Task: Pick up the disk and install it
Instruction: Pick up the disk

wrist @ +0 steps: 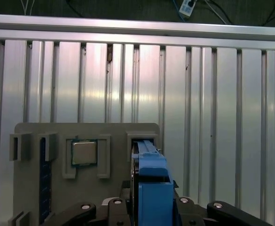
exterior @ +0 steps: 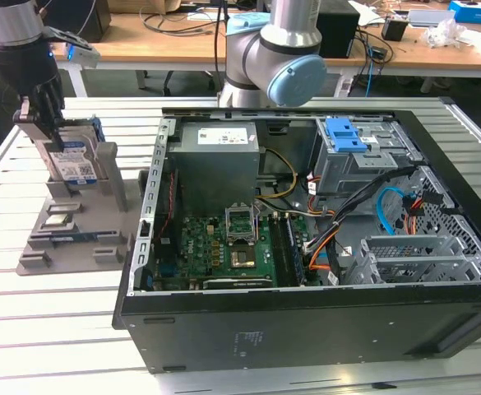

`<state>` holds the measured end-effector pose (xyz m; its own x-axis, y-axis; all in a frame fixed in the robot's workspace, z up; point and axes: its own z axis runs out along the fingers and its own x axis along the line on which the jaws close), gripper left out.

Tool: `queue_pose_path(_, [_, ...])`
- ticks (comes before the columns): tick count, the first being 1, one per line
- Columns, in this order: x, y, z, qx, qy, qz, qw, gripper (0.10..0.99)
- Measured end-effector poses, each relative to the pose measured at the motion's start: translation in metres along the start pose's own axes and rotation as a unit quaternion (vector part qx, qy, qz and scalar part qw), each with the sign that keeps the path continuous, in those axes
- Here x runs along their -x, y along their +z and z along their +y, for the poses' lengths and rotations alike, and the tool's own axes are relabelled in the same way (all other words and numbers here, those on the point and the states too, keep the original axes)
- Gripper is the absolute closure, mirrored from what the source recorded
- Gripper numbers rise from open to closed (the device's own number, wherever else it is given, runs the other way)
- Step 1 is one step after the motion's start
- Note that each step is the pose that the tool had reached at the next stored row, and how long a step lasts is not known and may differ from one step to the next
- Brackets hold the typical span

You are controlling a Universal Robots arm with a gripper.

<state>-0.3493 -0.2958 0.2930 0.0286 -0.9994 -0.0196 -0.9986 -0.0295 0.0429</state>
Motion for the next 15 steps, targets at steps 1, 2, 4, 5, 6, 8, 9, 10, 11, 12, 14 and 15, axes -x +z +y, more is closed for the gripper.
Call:
queue_pose_path(1, [0.0004,-0.002,0.0001,0.0,0.0,0.0,1.0,0.714])
queue_pose_path(2, [0.001,-0.0041,0.0002,0.0,0.0,0.0,1.0,0.714])
queue_pose_path(4, [0.0019,-0.0065,0.0002,0.0,0.0,0.0,1.0,0.714])
queue_pose_path(5, [0.0025,-0.0082,0.0003,0.0,0.0,0.0,1.0,0.714])
queue_pose_path(6, [0.0029,-0.0093,0.0003,0.0,0.0,0.0,1.0,0.714])
queue_pose_path(8, [0.0044,-0.0132,0.0004,0.0,0.0,0.0,1.0,0.714])
queue_pose_path(9, [0.0055,-0.016,0.0006,0.0,0.0,0.0,1.0,0.714])
queue_pose_path(10, [0.0064,-0.0184,0.0006,0.0,0.0,0.0,1.0,0.714])
queue_pose_path(11, [0.0071,-0.0201,0.0007,0.0,0.0,0.0,1.0,0.714])
queue_pose_path(12, [0.0076,-0.0215,0.0007,0.0001,0.0,0.0,1.0,0.714])
queue_pose_path(14, [0.0086,-0.0248,0.0008,0.0001,0.0,0.0,1.0,0.714])
queue_pose_path(15, [0.0092,-0.0269,0.0009,0.0,0.0,0.0,1.0,0.714])
